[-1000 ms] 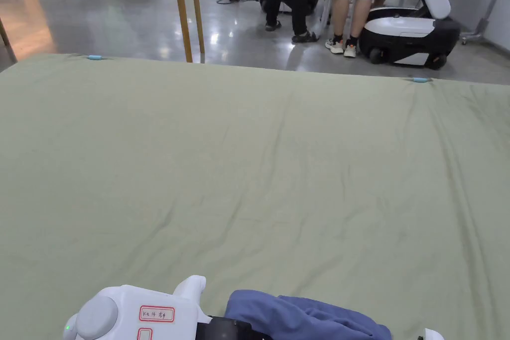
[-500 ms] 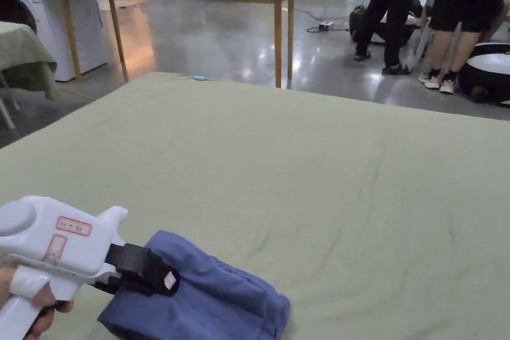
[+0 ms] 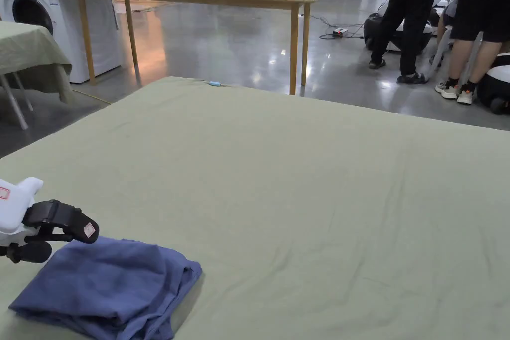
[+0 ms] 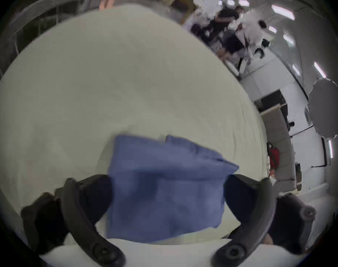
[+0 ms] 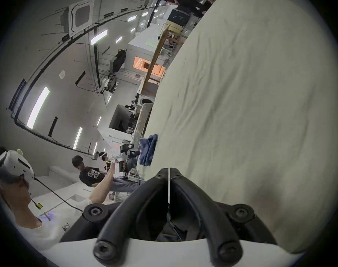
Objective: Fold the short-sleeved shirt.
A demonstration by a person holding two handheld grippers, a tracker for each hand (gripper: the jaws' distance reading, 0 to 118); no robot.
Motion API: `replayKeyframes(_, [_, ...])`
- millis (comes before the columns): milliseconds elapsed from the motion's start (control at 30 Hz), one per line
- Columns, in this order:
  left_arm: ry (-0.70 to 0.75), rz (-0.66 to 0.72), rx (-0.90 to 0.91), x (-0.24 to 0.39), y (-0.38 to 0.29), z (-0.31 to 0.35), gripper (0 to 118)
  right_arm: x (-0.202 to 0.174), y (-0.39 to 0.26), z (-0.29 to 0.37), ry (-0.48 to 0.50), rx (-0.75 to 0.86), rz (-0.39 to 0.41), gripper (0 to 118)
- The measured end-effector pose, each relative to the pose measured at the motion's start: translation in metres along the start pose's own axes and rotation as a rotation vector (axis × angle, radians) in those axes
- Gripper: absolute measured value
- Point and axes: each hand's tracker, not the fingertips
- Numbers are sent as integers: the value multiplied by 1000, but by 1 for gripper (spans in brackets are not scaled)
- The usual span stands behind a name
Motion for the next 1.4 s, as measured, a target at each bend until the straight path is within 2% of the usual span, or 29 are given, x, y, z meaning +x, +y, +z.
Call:
replayKeyframes(67, [-23, 91, 65, 9, -4, 6, 116, -5, 2, 1, -4, 7, 7, 2])
replayKeyframes(167, [53, 60, 68, 24, -8, 20, 114, -10, 3, 7, 7, 11, 34, 2])
replayKeyframes(233, [100, 24, 105, 47, -16, 31, 102, -16, 5, 14, -4, 31, 74, 2])
replayKeyframes(267, [92, 10, 131, 47, -18, 38, 88, -19, 7, 18, -6, 46, 96, 2])
replayKeyframes(300, [85, 13, 137, 62, -22, 43, 88, -23, 9, 23, -15, 65, 113, 2])
replayKeyframes(367, [14, -52, 145, 99, -34, 45, 75, -35, 15, 35, -69, 127, 162, 2])
replayKeyframes(400, [20, -112, 173, 107, -42, 47, 36, -44, 18, 40, -133, 158, 208, 2])
replayKeyframes(433, [56, -172, 214, 134, -51, 42, 13, -54, 21, 44, -202, 194, 263, 2])
replayKeyframes(467, [27, -205, 225, 159, -61, 38, 10, -69, 24, 48, -294, 229, 333, 2])
replayKeyframes(500, [-40, -229, 241, 183, -72, 32, 10, -81, 25, 49, -368, 263, 408, 2])
replayKeyframes(567, [-37, -325, 262, 235, -103, 20, 9, -111, 25, 49, -550, 353, 579, 2])
replayKeyframes(600, [-49, -374, 338, 263, -117, 13, 9, -125, 25, 47, -617, 393, 642, 2])
replayKeyframes(633, [-22, -422, 342, 295, -134, 5, 8, -138, 24, 44, -682, 442, 700, 2])
replayKeyframes(667, [-2, -450, 392, 310, -154, 1, 8, -148, 22, 43, -719, 494, 755, 2])
replayKeyframes(733, [61, -576, 607, 362, -196, -13, 8, -161, 21, 41, -793, 599, 851, 2])
replayKeyframes(800, [102, -545, 716, 385, -225, -27, 8, -173, 13, 36, -865, 698, 923, 2])
replayKeyframes(833, [91, -544, 782, 400, -238, -32, 8, -177, 9, 33, -880, 727, 942, 2])
replayKeyframes(1000, [217, -626, 916, 445, -279, -44, 8, -182, -3, 28, -898, 793, 984, 3])
replayKeyframes(1033, [233, -659, 911, 449, -281, -44, 8, -182, -5, 29, -897, 794, 991, 3])
replayKeyframes(1167, [181, -619, 899, 444, -278, -36, 8, -183, -7, 36, -887, 817, 972, 3])
replayKeyframes(1400, [197, -616, 873, 438, -275, -37, 8, -182, -4, 41, -885, 801, 961, 7])
